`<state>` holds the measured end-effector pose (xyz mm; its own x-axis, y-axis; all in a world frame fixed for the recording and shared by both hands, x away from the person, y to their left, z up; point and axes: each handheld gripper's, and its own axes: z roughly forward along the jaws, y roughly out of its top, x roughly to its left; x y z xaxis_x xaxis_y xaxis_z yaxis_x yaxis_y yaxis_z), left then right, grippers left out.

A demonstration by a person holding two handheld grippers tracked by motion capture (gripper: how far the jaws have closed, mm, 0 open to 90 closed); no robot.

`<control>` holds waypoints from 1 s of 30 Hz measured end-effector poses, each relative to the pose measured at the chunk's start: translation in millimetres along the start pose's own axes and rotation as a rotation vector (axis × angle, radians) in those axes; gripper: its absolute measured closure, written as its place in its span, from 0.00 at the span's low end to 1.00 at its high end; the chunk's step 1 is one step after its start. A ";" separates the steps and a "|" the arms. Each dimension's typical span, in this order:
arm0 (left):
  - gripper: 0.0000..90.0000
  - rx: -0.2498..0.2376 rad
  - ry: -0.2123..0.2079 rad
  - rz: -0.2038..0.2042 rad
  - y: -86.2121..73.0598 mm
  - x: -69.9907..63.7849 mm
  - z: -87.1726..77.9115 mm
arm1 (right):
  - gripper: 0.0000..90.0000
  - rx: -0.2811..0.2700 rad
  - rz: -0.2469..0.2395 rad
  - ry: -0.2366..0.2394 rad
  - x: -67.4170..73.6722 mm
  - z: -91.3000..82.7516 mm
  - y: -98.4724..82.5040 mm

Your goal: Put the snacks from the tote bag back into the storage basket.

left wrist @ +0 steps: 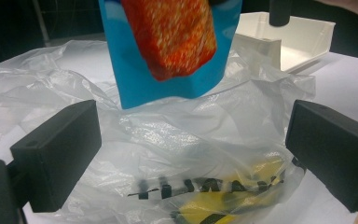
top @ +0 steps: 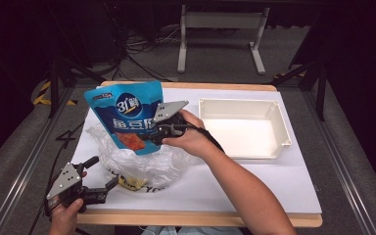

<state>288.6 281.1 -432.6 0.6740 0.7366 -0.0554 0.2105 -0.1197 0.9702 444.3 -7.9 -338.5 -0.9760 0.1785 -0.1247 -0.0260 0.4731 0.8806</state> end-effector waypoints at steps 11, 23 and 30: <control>0.05 0.000 0.001 -0.001 0.0 -0.4 0.0 | 0.57 -0.037 -0.035 -0.004 -2.9 -14.2 22.1; 0.05 -0.004 0.003 -0.004 0.1 1.3 -0.8 | 0.57 -0.046 -0.046 -0.024 -5.5 -27.4 34.5; 0.05 -0.003 0.003 -0.007 -0.2 2.1 -0.8 | 0.57 -0.036 -0.050 -0.028 -8.4 -38.9 34.5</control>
<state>289.4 283.2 -432.7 0.6700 0.7398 -0.0618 0.2135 -0.1122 0.9705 443.2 -26.6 -289.3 -0.9668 0.1798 -0.1814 -0.0829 0.4508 0.8888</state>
